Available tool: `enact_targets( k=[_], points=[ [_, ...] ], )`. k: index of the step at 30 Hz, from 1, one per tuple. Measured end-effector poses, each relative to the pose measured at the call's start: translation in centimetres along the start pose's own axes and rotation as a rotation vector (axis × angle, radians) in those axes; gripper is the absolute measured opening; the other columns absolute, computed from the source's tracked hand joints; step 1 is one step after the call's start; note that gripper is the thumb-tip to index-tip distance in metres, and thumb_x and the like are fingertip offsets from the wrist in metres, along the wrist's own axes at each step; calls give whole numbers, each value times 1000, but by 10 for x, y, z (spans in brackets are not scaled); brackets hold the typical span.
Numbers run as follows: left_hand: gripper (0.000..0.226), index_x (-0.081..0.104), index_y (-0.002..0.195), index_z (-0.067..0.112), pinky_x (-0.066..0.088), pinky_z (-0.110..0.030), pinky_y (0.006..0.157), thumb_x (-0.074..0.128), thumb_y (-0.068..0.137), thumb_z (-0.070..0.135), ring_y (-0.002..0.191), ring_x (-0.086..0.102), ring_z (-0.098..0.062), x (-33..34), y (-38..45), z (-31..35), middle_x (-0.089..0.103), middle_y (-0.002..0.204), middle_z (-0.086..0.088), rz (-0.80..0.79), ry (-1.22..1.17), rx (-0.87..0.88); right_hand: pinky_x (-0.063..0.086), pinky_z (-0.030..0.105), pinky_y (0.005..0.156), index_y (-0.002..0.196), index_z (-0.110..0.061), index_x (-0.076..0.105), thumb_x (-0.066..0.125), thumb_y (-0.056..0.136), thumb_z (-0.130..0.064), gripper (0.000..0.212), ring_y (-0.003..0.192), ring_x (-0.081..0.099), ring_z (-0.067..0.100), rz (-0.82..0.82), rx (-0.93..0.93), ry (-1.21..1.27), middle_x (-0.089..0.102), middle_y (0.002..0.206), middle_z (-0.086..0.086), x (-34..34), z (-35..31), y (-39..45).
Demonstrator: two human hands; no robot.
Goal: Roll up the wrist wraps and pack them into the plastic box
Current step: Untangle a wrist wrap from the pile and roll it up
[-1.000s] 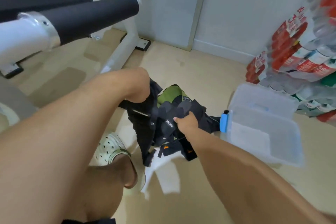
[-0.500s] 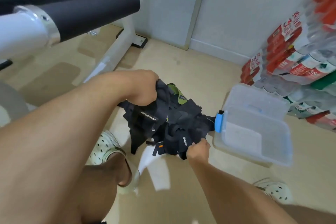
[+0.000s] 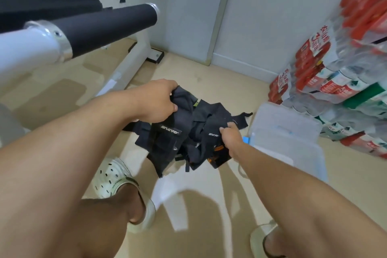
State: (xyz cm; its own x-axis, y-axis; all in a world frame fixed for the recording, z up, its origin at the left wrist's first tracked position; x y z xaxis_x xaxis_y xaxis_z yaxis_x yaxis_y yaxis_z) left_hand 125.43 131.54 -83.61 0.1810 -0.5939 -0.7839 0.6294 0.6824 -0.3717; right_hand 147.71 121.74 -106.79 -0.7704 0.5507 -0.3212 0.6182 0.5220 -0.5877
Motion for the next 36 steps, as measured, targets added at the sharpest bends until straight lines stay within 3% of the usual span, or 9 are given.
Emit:
enact_targets(
  k=[4,7,11,15,18,23,27,30,36],
  points=[
    [8,55,105,16,40,-29,74,60,99,15,97,57,-24,0,3,12,59,102,-2,107,-68,53,56,40,88,96,-26,58,50,103,-12,17,94,65,20,-50,-236,-36,69,106,6,-49,-84,-20],
    [9,56,108,18,45,-29,72,59,100,16,95,59,-20,-1,2,22,62,103,-1,201,-185,97,56,35,90,112,-16,62,43,101,-2,26,92,66,17,-133,-368,178,70,102,1,-87,-152,-63],
    [11,62,109,21,49,-22,75,59,100,14,101,65,-17,-1,-3,36,70,108,0,301,-499,152,59,37,77,103,-15,62,43,96,-7,22,82,66,18,-105,-516,312,69,94,4,-133,-198,-136],
    [7,66,95,23,57,-34,83,65,98,17,96,71,-20,-4,-7,50,74,99,-1,384,-821,157,46,30,64,89,-14,56,49,84,-8,10,75,58,16,-132,-555,401,61,79,0,-155,-199,-191],
    [4,68,101,20,57,-26,76,65,99,18,90,71,-13,-5,-10,60,74,96,2,403,-941,161,45,32,65,97,-10,61,52,78,-8,21,80,61,22,-187,-497,385,66,87,6,-159,-179,-203],
    [11,70,106,11,59,-33,85,66,98,17,92,71,-15,1,-14,72,74,103,-6,307,-996,217,54,27,66,119,-13,71,43,88,6,46,89,72,21,-233,-433,307,76,102,9,-154,-161,-207],
    [8,71,103,15,58,-30,76,68,96,18,88,70,-12,7,-11,77,74,102,-9,301,-962,217,51,42,85,114,-23,74,47,88,5,46,93,71,27,-254,-448,261,77,106,12,-153,-155,-204],
    [14,71,109,12,57,-29,80,67,96,15,96,72,-17,14,-12,81,76,107,-6,256,-1008,203,53,46,91,116,-23,73,54,92,1,39,97,73,28,-283,-472,266,78,108,11,-149,-153,-203],
    [17,68,115,8,58,-25,63,63,100,14,86,74,-14,25,-17,95,76,109,-7,157,-1128,163,58,32,77,123,-16,67,72,94,-20,29,99,76,26,-344,-494,263,78,108,8,-140,-146,-206]
  ],
)
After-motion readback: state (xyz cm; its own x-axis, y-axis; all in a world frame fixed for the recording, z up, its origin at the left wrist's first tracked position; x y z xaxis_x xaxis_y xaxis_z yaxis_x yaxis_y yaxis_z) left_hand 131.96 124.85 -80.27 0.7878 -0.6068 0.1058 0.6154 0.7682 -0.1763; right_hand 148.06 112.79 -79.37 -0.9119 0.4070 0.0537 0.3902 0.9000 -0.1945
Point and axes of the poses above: each hand's wrist, its own y-axis towards the middle knuckle, its own x-axis out of the palm, z = x × y, the point moved 1 cm from there along y, towards the middle knuckle
